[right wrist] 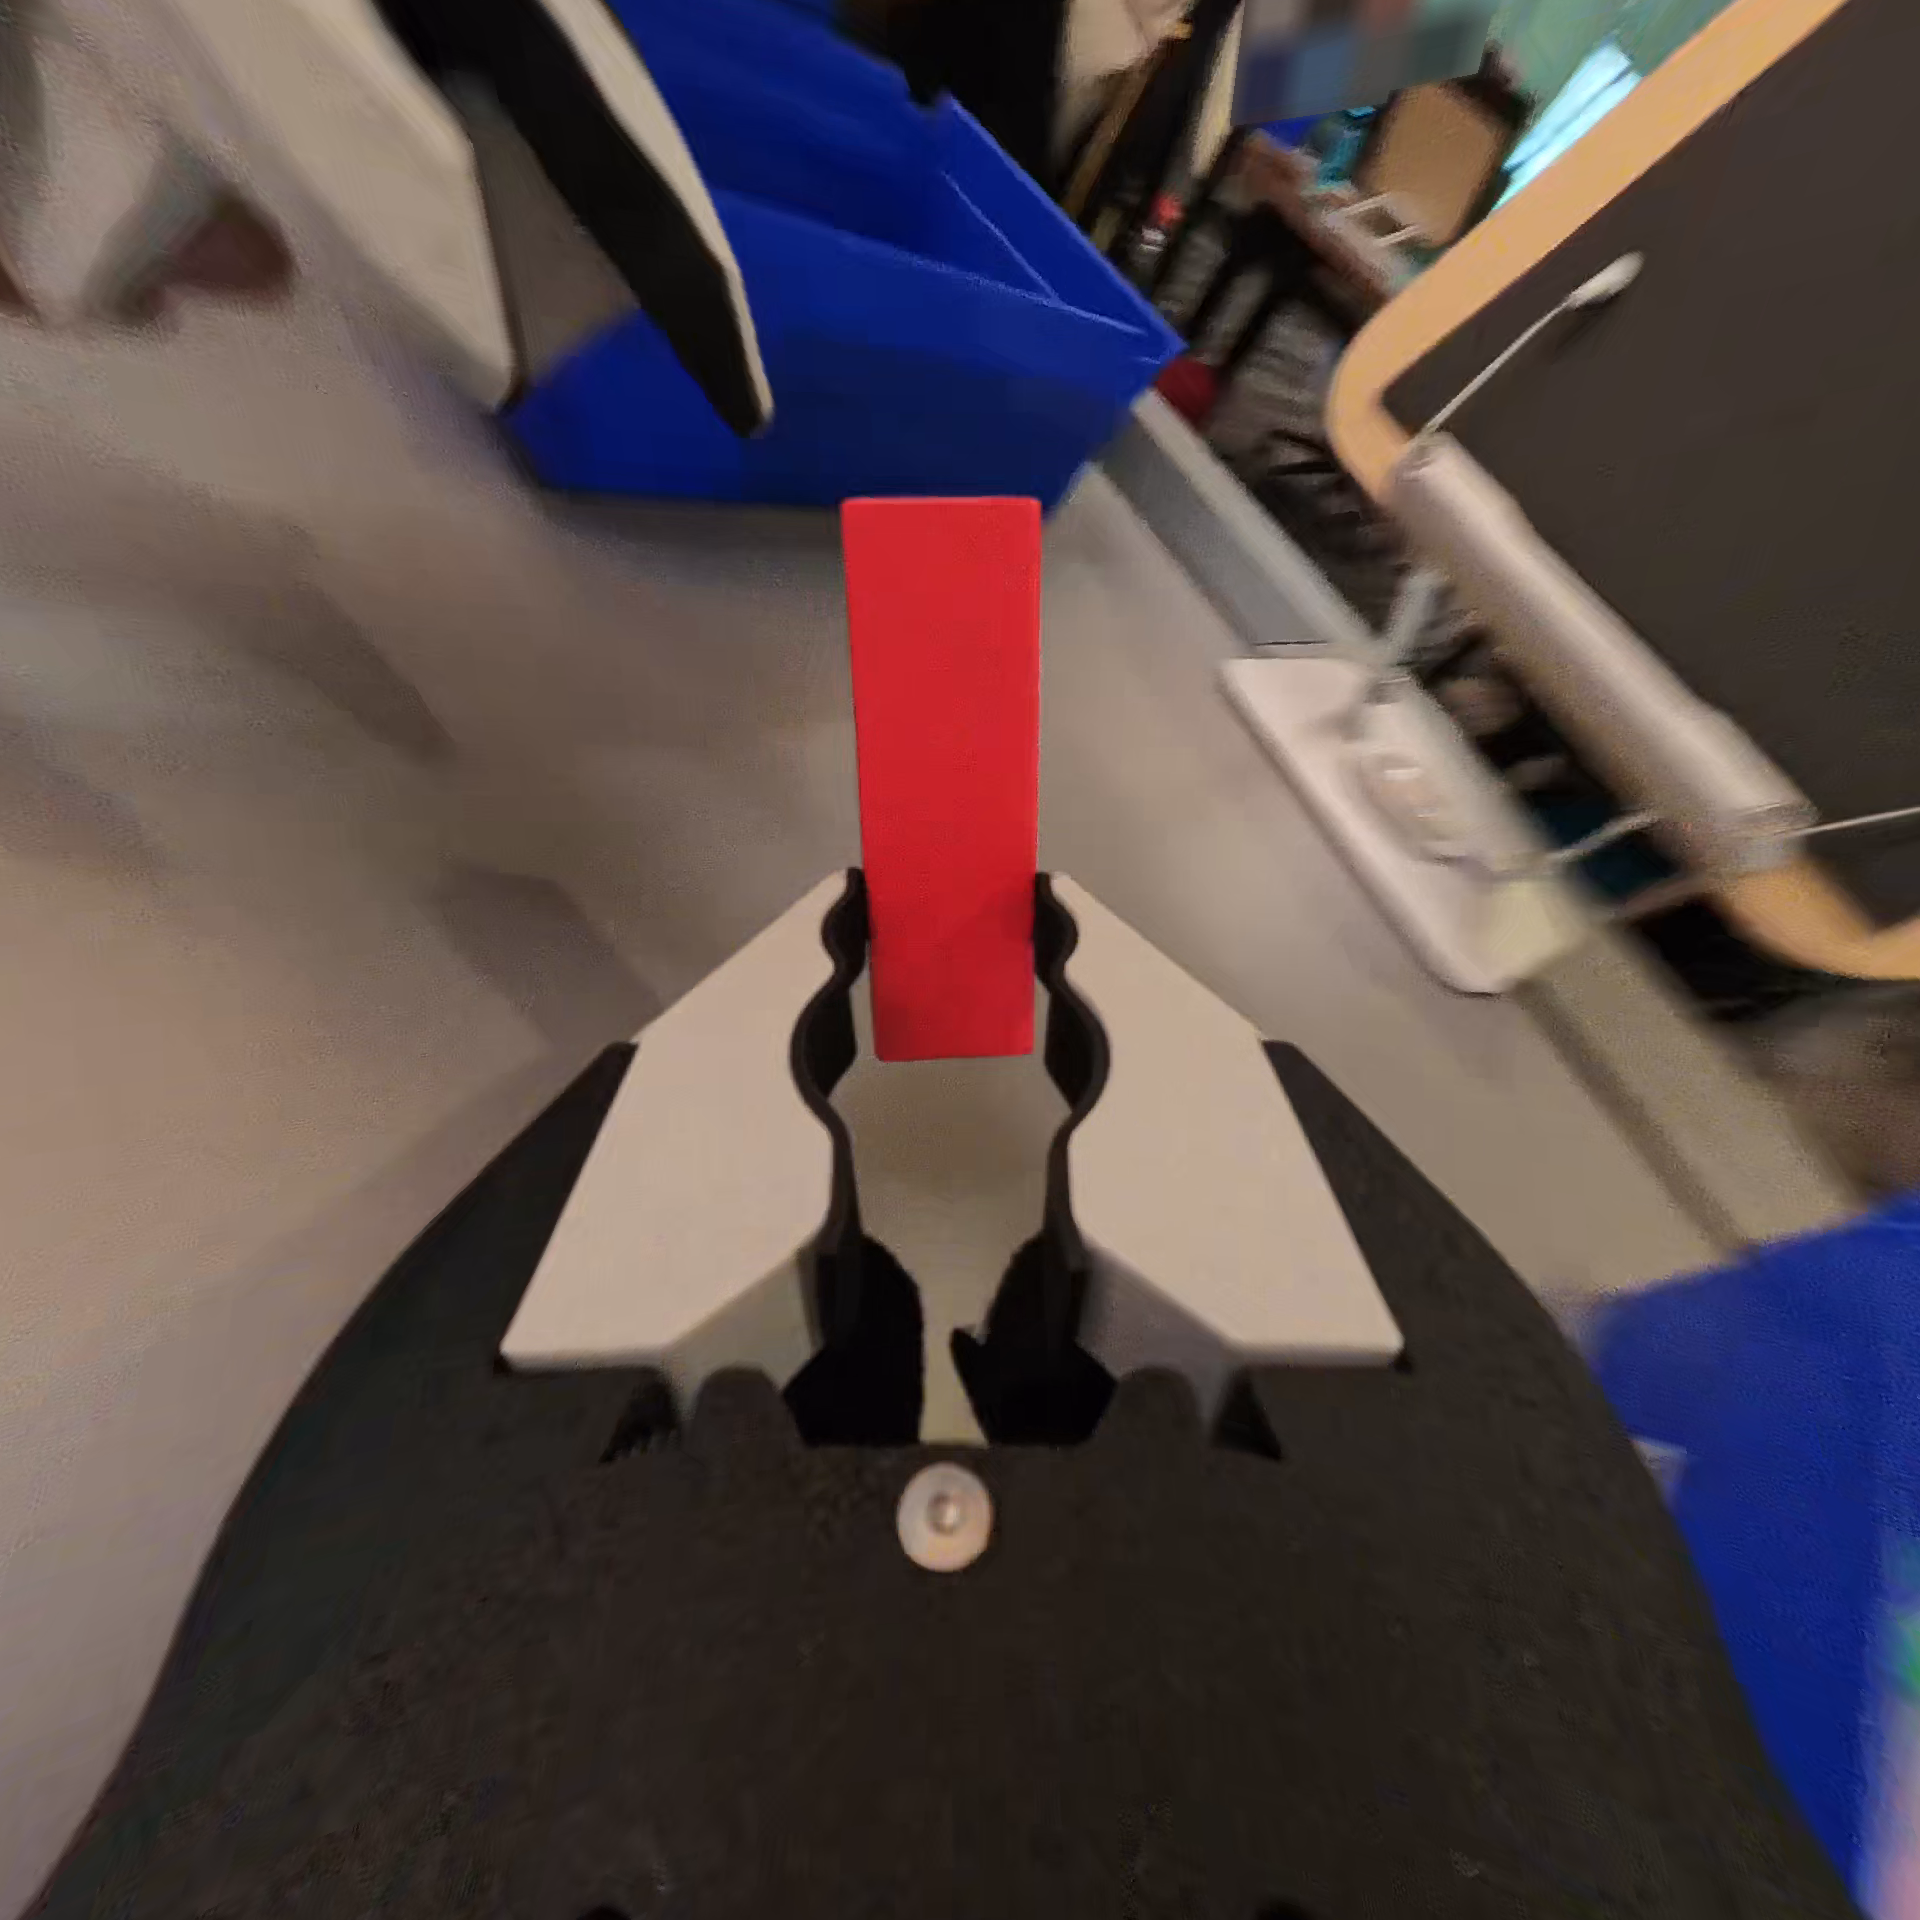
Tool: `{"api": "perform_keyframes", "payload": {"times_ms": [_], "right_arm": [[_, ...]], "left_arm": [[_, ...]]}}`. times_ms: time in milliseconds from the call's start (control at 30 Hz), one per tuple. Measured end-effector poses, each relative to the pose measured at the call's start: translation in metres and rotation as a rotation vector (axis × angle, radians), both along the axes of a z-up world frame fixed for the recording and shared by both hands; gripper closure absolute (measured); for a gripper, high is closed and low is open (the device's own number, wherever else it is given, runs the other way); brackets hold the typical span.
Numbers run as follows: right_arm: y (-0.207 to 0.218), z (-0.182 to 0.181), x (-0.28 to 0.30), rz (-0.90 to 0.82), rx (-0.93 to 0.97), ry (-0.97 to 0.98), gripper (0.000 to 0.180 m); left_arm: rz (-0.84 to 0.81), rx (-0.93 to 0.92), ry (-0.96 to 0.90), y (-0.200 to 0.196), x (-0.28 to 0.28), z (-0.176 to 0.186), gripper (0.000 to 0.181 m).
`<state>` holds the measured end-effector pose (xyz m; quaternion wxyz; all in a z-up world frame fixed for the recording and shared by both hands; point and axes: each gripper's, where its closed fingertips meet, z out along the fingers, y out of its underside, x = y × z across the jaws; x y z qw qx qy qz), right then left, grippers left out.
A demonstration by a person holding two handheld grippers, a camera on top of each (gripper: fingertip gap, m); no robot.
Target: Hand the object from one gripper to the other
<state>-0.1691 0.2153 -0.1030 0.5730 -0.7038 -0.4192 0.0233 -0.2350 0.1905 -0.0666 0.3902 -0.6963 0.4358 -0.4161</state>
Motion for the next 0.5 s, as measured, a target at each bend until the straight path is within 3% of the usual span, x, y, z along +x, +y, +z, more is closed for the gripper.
{"api": "perform_keyframes", "payload": {"times_ms": [100,200,300,433,500], "right_arm": [[0.001,0.012,0.006,-0.103,0.255,-0.298,0.148],[-0.007,0.023,-0.012,-0.102,0.418,-0.439,0.148],[-0.014,0.021,-0.026,-0.057,0.474,-0.5,0.148],[-0.012,0.015,-0.028,-0.048,0.493,-0.514,0.148],[-0.011,0.013,-0.028,-0.043,0.494,-0.5,0.148]], "left_arm": [[0.057,-0.049,-0.003,0.003,0.004,-0.004,0.129],[0.064,-0.07,0.006,0.003,0.008,-0.008,0.133],[0.054,-0.069,-0.003,0.002,0.007,-0.01,0.138],[0.008,-0.053,-0.019,-0.003,0.006,-0.011,0.163],[-0.001,-0.055,-0.023,-0.004,0.007,-0.012,0.164]]}}
